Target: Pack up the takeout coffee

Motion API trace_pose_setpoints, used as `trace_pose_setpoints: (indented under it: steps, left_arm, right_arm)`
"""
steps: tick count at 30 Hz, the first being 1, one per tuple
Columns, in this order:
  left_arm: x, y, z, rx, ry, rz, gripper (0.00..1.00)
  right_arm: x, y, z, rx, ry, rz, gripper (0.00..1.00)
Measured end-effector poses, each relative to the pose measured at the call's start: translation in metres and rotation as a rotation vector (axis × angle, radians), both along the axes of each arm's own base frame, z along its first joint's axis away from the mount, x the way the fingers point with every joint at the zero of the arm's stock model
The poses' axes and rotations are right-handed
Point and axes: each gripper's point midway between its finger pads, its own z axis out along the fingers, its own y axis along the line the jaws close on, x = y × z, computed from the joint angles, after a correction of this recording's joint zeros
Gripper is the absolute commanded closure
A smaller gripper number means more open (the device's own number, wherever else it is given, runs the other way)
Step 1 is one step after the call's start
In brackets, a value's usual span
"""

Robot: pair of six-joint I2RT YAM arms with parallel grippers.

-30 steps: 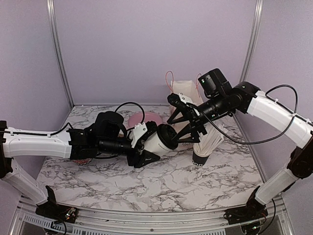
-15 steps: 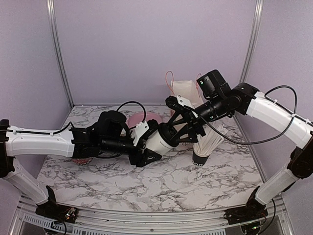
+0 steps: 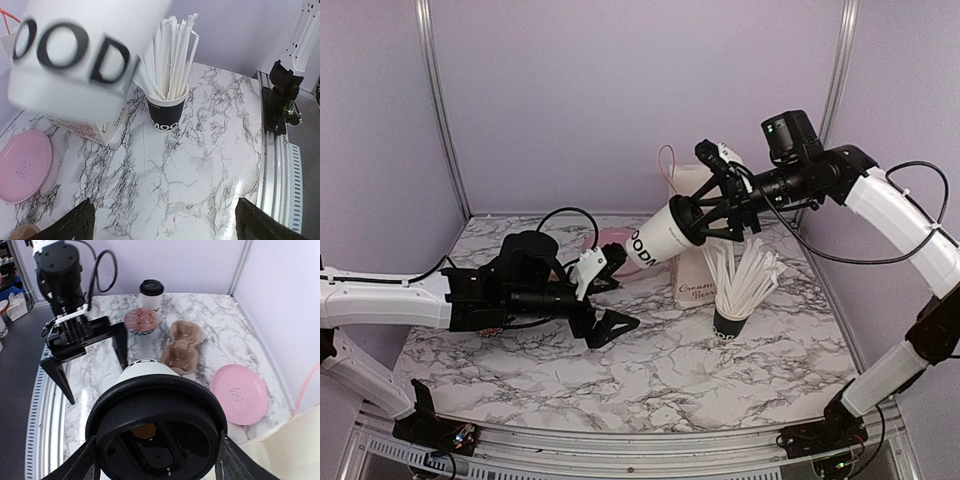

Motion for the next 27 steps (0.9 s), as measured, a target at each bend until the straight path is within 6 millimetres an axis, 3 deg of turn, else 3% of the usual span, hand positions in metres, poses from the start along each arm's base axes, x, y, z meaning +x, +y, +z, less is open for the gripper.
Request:
trace_pose_setpoints:
  steps: [3,8,11,13,17,20,23,27]
  left_arm:
    - [0.002,0.003,0.000,0.003,-0.004,0.018,0.01]
    - [0.002,0.002,-0.004,0.009,0.006,0.019,0.01]
    - [0.001,0.001,-0.005,0.009,0.011,0.010,0.01]
    - [-0.002,0.000,-0.005,0.004,0.018,-0.002,0.01]
    - [-0.006,0.001,-0.004,-0.004,0.030,-0.016,0.01]
    - [-0.006,0.001,-0.003,-0.008,0.032,-0.012,0.01]
    - [-0.003,0.003,-0.002,-0.008,0.031,0.007,0.01]
    - [0.003,0.007,-0.005,0.020,0.041,0.052,0.01]
  right_arm:
    - [0.024,-0.026,0.036,0.044,-0.079,-0.097,0.37]
    - [0.055,-0.082,0.097,0.063,-0.268,-0.341,0.32]
    - [0.068,-0.120,0.115,0.015,-0.400,-0.545,0.30]
    - [0.076,-0.148,0.113,-0.042,-0.462,-0.685,0.28]
    - [0.101,-0.208,0.070,-0.216,-0.460,-0.929,0.27]
    - [0.118,-0.247,0.009,-0.382,-0.347,-1.032,0.28]
    - [0.122,-0.276,-0.049,-0.522,-0.190,-1.064,0.28]
    - [0.116,-0.295,-0.094,-0.605,-0.017,-1.055,0.28]
